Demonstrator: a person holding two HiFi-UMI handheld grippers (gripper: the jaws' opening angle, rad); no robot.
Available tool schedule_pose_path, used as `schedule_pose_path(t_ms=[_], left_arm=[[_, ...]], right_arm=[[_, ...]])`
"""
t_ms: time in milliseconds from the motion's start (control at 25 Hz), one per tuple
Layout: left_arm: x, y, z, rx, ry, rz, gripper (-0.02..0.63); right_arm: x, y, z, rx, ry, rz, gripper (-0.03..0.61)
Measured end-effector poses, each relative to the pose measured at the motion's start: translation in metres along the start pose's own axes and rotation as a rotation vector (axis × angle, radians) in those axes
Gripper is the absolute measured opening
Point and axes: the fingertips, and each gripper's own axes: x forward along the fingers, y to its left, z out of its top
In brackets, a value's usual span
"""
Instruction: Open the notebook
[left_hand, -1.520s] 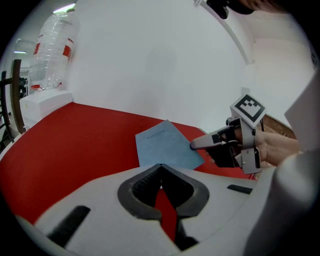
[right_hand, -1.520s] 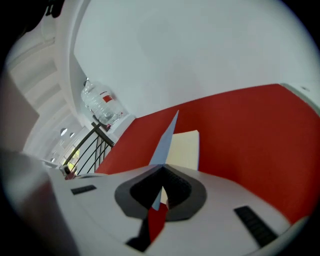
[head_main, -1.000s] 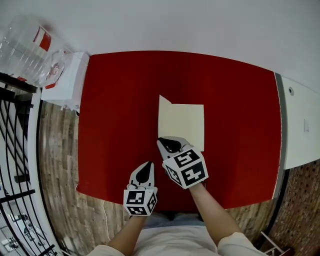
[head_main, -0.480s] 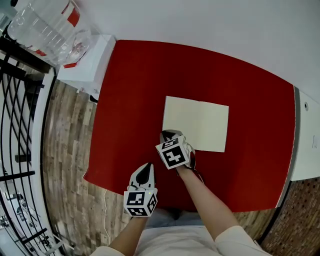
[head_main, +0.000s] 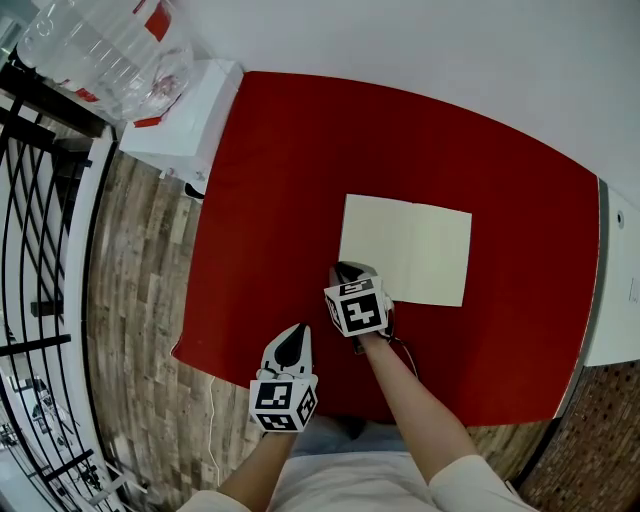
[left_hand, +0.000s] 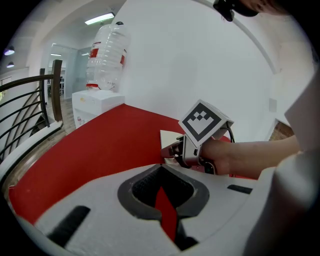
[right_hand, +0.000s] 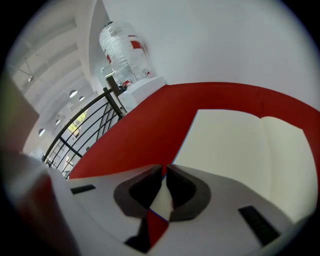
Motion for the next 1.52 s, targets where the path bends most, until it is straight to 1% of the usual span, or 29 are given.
schedule_pose_path(t_ms=[120, 440, 680, 800, 920, 1040, 1120, 1240, 1320, 1400, 1520], left_arm=[[0.003, -0.002, 0.002, 0.004, 0.002, -0.009, 0.006], [0.006, -0.003, 0.005, 0.015, 0.008, -0.019, 0.007], [0.004, -0.004, 0.004, 0.020, 0.011, -0.022, 0.007], [0.000, -0.006, 0.006, 0.030, 0.005, -0.024, 0.006], [-0.004, -0.011, 0.015, 0.049, -0.011, -0.036, 0.007], [-0.008, -0.022, 0.030, 0.077, -0.036, -0.055, 0.006], [-0.015, -0.034, 0.039, 0.099, -0.050, -0.070, 0.006], [-0.025, -0.056, 0.055, 0.138, -0.071, -0.101, 0.006], [-0.032, -0.072, 0.059, 0.163, -0.074, -0.122, 0.006], [-0.040, -0.088, 0.059, 0.176, -0.069, -0.142, 0.006], [-0.053, -0.110, 0.053, 0.153, -0.049, -0.167, 0.006]], right_arm=[[0.000, -0.003, 0.000, 0.039, -0.011, 0.014, 0.012], [-0.001, -0.004, 0.000, 0.049, -0.027, 0.029, 0.012], [-0.001, -0.004, 0.001, 0.036, -0.032, 0.023, 0.012], [-0.013, 0.003, 0.007, 0.013, -0.070, 0.029, 0.011], [-0.041, 0.009, 0.019, -0.024, -0.125, 0.027, 0.011], [-0.075, 0.010, 0.028, -0.027, -0.177, 0.030, 0.011], [-0.102, 0.009, 0.032, -0.024, -0.205, 0.030, 0.011], [-0.146, 0.012, 0.031, -0.047, -0.244, 0.034, 0.011], [-0.176, 0.012, 0.021, -0.062, -0.269, 0.013, 0.011], [-0.206, 0.007, 0.005, -0.053, -0.295, -0.032, 0.011], [-0.246, -0.001, -0.023, -0.023, -0.328, -0.107, 0.011]])
